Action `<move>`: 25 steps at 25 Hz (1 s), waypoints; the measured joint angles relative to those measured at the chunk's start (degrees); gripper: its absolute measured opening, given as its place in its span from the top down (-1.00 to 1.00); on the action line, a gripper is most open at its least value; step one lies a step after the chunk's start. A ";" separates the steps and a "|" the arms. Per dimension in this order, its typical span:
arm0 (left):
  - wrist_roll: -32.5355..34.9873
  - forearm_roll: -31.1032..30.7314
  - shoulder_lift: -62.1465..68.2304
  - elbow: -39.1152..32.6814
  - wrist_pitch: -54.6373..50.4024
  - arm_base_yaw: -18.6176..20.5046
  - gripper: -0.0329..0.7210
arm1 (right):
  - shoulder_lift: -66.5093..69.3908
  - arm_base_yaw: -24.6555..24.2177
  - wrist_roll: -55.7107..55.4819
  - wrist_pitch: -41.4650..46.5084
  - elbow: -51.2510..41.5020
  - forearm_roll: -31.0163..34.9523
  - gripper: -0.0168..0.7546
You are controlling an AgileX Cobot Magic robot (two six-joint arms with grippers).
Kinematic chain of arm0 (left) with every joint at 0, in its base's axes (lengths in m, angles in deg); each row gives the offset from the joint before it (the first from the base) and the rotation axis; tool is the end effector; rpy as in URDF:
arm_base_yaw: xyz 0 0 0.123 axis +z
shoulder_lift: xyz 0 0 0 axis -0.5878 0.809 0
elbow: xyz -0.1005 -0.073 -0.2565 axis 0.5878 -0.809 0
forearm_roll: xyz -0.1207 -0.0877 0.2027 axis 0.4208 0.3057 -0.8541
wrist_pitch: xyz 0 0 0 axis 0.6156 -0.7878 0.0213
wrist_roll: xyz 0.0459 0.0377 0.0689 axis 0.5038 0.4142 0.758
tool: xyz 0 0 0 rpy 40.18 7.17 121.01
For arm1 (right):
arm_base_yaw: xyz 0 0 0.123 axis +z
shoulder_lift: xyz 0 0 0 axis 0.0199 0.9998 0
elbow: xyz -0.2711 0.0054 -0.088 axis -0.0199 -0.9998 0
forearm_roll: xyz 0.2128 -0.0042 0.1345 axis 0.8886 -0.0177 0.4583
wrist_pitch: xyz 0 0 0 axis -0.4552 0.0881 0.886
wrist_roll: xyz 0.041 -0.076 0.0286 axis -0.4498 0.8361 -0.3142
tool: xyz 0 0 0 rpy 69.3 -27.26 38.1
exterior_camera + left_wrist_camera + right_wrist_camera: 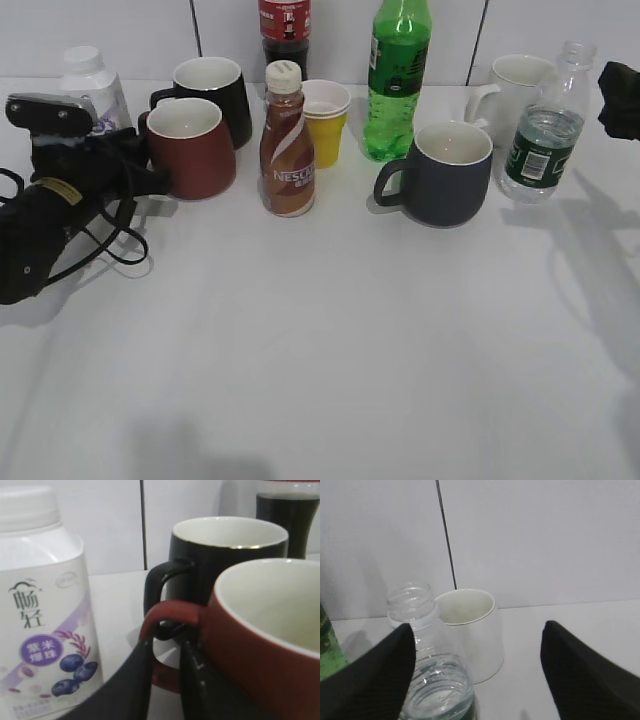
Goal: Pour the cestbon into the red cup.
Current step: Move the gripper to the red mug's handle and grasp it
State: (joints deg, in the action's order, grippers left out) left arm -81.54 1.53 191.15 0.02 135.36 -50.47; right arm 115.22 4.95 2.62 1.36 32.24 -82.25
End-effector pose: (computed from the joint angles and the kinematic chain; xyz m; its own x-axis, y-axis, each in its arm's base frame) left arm 0.3571 -0.0934 0.1127 -0.1102 0.0223 -0.9937 0.2614 0.9652 -0.0073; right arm 0.2859 0.0149 0.2092 -0.0208 0.1213 -0.9924 -0.0183 0.9924 0.1217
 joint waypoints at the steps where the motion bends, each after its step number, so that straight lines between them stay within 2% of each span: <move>1: 0.00 -0.14 0.00 0.00 0.00 0.00 0.52 | 0.00 0.00 0.00 0.00 0.00 0.00 -0.57; 5: 0.00 -0.49 0.00 0.00 0.46 0.00 0.59 | 0.00 0.00 0.00 -0.05 0.00 -0.30 -0.57; 11: 0.00 -1.63 -0.57 -2.62 1.55 0.00 0.57 | 0.00 0.00 0.00 -0.05 0.00 -1.49 -0.57; 17: 0.00 -7.44 -2.25 -8.98 5.64 0.00 0.51 | 0.00 0.00 0.00 -0.07 0.00 -1.55 -0.57; 21: 0.00 -12.11 -2.83 -10.62 5.64 0.00 0.45 | 0.00 0.00 0.00 -0.07 0.00 -1.55 -0.57; 23: 0.00 -12.27 -2.94 -10.80 5.64 0.00 0.43 | 0.00 0.00 0.00 -0.07 0.00 -1.55 -0.57; 25: 0.00 -9.45 -3.14 -10.80 5.64 0.00 0.41 | 0.00 0.00 0.00 -0.07 0.00 -1.55 -0.57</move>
State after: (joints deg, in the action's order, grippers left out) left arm -81.54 -7.92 188.01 -10.78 140.99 -50.47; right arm 115.22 4.95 2.62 1.28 32.24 -83.81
